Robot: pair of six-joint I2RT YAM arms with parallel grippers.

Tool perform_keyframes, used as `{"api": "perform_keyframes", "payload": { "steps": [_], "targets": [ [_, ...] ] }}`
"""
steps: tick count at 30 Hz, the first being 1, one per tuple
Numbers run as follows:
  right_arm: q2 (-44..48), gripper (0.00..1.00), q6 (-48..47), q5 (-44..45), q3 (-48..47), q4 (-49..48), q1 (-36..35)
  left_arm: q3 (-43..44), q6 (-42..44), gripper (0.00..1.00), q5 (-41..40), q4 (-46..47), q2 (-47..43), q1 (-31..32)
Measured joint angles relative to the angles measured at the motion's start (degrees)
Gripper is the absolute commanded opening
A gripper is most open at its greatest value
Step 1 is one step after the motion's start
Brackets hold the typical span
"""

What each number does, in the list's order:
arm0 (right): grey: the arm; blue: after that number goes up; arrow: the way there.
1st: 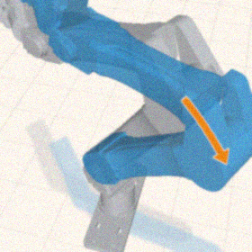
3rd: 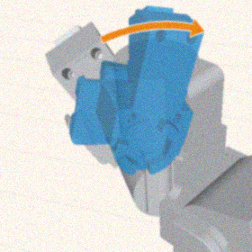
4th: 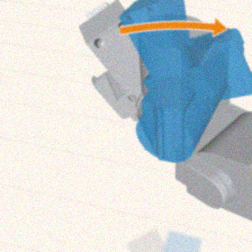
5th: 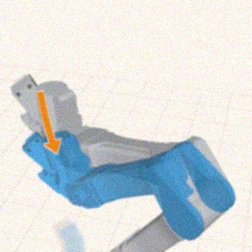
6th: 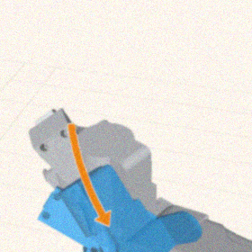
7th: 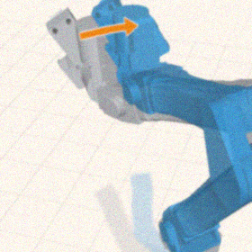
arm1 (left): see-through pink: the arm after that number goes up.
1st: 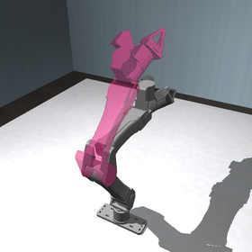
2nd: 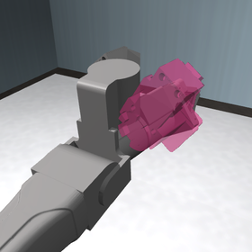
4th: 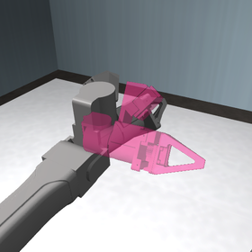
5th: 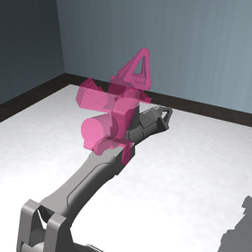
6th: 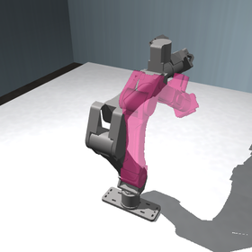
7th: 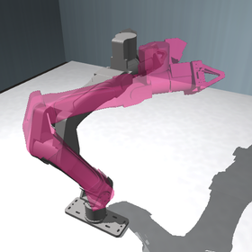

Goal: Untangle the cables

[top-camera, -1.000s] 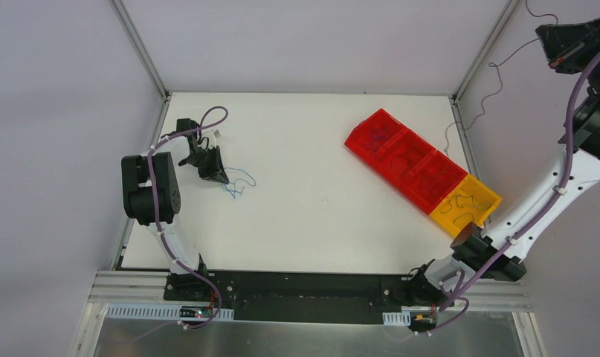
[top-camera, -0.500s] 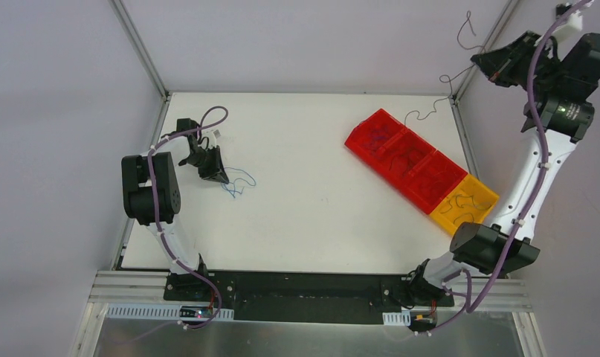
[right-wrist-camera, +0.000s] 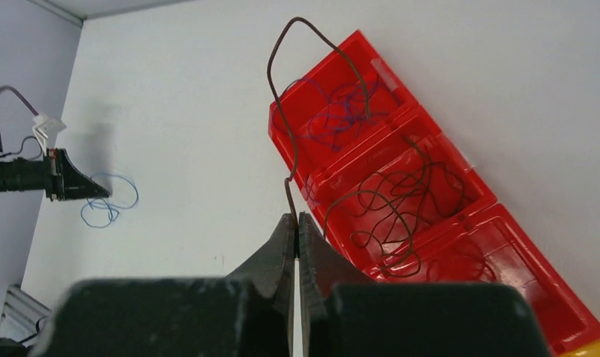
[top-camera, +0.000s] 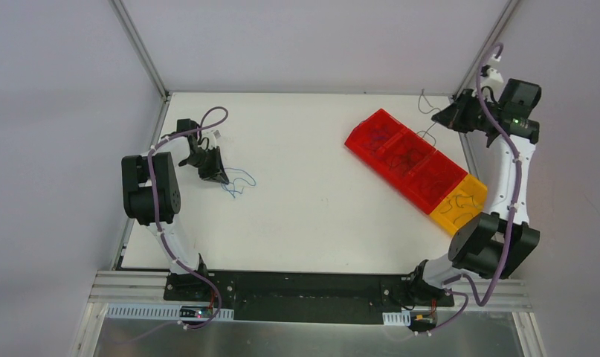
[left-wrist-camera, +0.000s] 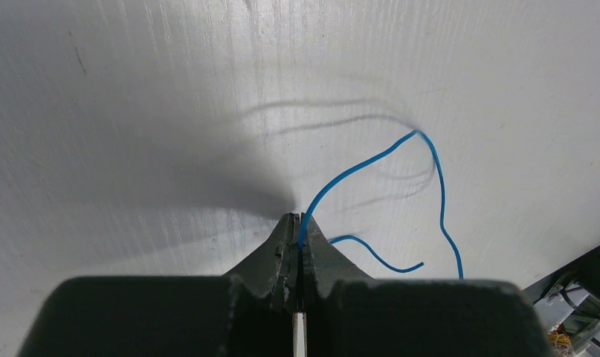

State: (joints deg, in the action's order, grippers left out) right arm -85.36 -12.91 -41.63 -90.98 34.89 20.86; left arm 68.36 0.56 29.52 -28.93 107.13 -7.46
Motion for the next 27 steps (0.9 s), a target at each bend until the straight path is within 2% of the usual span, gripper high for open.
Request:
{"api": "perform_keyframes", "payload": {
  "steps": [6, 13, 17, 22, 23, 25, 27],
  "targets": [
    [-1.6, 0.0, -1.8, 0.9, 5.6, -1.8, -6.2, -1.3, -0.1, 0.0, 0.0, 0.1, -0.4, 0.0],
    [-6.4, 0.0, -5.6, 2.5, 9.0, -4.7, -7.0, -3.0, -0.1, 0.0, 0.3, -0.5, -4.3, 0.0],
    [-8.9, 0.0, -10.6, 5.1, 13.0, -3.7, -7.0, -3.2, -0.1, 0.0, 3.6, -1.2, -6.5, 0.2],
    [-15.9, 0.0, -14.9, 8.7, 11.9, -0.7, -8.3, -3.1, -0.2, 0.0, 9.1, -2.7, -8.1, 3.5],
    [-17.2, 0.1, -15.3, 9.7, 11.4, 0.0, -8.7, -3.1, -0.2, 0.0, 10.0, -3.1, -8.2, 4.6],
    [-18.7, 0.36, -16.1, 11.7, 10.5, 1.3, -9.1, -2.7, -0.6, 0.0, 11.6, -3.7, -8.3, 7.1],
    [-19.2, 0.55, -16.9, 13.0, 8.9, 3.6, -9.4, -1.8, -1.4, 0.0, 13.0, -4.4, -8.3, 9.4]
  ]
}}
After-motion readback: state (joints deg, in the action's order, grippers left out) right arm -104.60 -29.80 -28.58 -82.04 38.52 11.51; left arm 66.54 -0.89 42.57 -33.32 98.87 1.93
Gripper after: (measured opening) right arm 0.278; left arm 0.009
